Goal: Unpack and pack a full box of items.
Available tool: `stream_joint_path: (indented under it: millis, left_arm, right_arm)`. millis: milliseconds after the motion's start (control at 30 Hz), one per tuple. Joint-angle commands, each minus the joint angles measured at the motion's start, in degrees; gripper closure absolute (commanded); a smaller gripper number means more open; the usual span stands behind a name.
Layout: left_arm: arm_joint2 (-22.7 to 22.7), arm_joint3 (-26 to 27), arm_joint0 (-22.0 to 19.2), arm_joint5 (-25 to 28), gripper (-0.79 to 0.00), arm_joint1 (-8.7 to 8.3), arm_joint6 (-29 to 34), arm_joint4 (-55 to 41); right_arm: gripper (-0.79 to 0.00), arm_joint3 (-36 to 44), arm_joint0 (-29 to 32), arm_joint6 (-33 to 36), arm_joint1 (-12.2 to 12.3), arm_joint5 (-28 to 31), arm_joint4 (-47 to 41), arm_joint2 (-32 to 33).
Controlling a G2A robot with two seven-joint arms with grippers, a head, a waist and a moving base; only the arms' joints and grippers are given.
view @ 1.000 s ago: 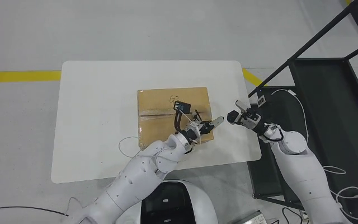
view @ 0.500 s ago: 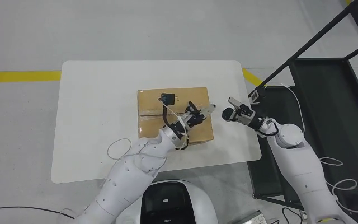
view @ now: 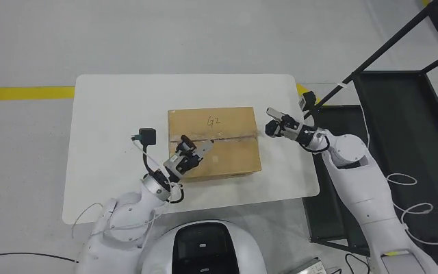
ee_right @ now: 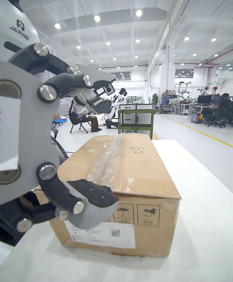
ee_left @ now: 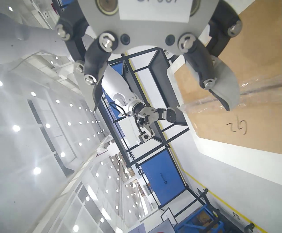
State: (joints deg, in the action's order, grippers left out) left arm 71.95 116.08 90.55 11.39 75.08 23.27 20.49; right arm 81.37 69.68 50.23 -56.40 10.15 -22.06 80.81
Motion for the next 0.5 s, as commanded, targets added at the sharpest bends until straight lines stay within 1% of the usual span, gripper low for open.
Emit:
stream_joint_path:
  millis: [0, 100, 233, 333, 467]
  left_arm:
    - [3.4, 1.3, 2.5, 0.3, -0.785, -0.56, 2.3, -1.3]
    - [8.5, 2.5, 4.5, -0.2, -0.785, -1.29, 6.1, -4.7]
    - [15.6, 2.5, 5.3, -1.2, -0.785, -2.05, 9.8, -11.0]
    - [20.5, 1.3, 4.9, -1.6, -0.785, -2.52, 11.3, -15.1]
    - [25.0, -0.5, 4.0, -2.1, -0.785, -3.03, 12.8, -18.5]
  right_arm:
    - [-0.785, 0.9, -0.3, 0.3, 0.0, -0.5, 0.4, -0.1]
    - [-0.785, 2.3, -0.9, 0.0, 0.0, -1.3, 1.1, -0.4]
    - [-0.785, 3.2, -2.7, 3.0, -0.3, -0.6, -0.3, -1.7]
    - [-0.785, 2.8, -6.4, 5.0, -0.8, -1.4, 0.4, -4.9]
    - [-0.785, -0.2, -13.0, 7.0, -2.2, -1.9, 0.3, -11.3]
